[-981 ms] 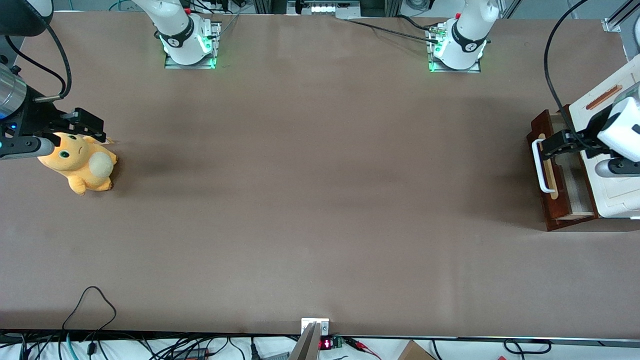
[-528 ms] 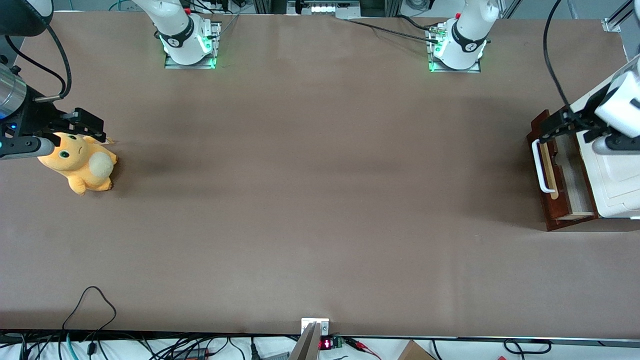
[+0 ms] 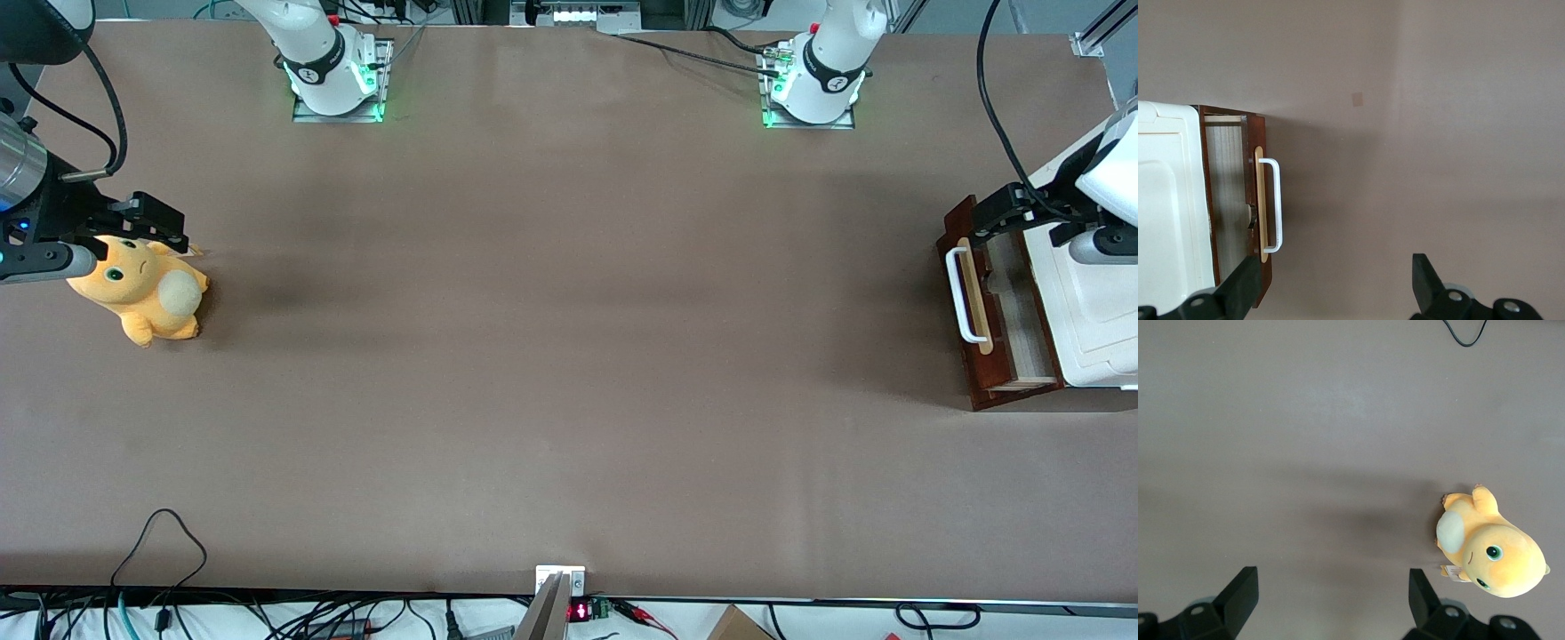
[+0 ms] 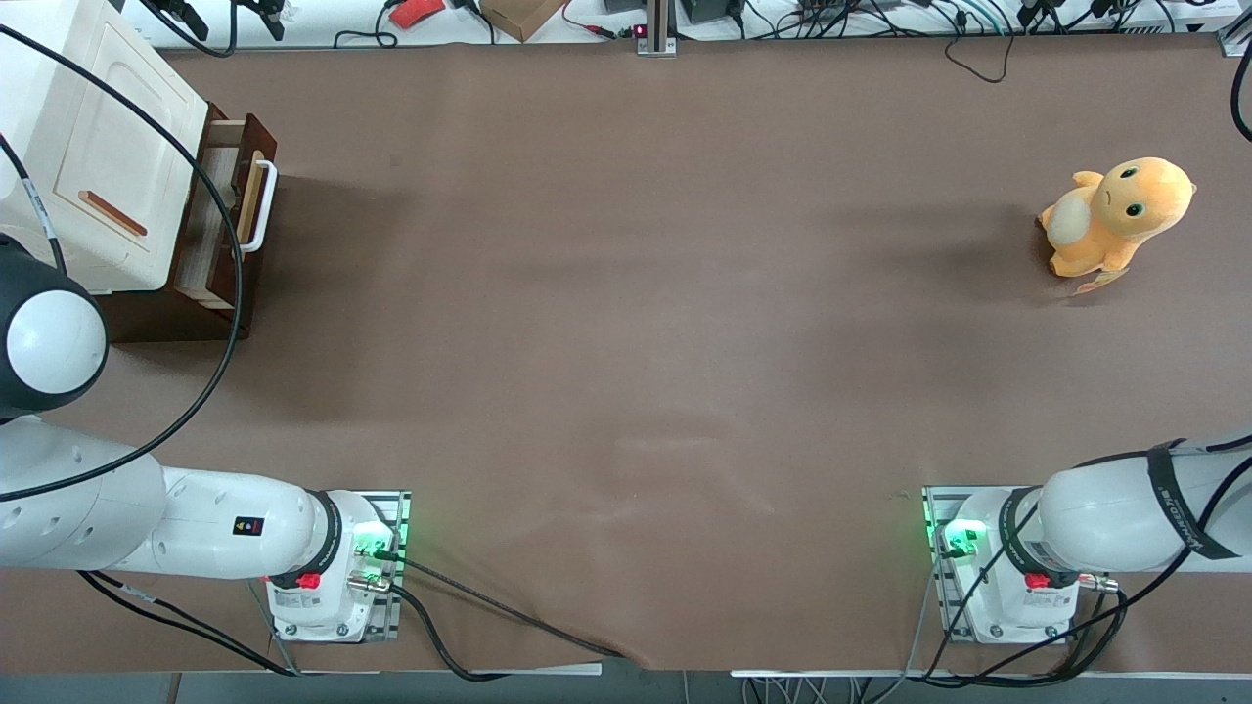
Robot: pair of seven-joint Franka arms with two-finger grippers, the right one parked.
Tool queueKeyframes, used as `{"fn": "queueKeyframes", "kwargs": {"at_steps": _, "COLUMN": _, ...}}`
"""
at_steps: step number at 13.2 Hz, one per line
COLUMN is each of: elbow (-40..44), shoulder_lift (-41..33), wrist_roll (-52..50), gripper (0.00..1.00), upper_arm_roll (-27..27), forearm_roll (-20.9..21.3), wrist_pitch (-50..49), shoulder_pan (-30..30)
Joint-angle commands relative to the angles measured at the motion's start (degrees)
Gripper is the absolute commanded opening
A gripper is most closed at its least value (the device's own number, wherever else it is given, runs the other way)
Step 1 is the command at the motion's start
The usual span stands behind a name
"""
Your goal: Open lower drawer with left arm only
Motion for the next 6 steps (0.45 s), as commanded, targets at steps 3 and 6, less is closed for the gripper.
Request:
{"fn": "queueKeyframes", "kwargs": {"at_steps": 3, "elbow": 1.2, "shoulder_lift": 0.4, "wrist_roll": 1.2, "gripper": 1.00, "upper_arm_roll": 0.2, "forearm_roll": -1.4, "wrist_pitch": -0.7, "shoulder_pan": 0.3}}
{"fn": "queueKeyframes", "kwargs": {"at_steps": 6, "elbow": 1.2, "shoulder_lift": 0.4, "wrist_roll": 1.1, "gripper": 1.00, "upper_arm_roll": 0.2, "forearm_roll": -1.5, "wrist_pitch": -0.7, "shoulder_pan": 0.3}}
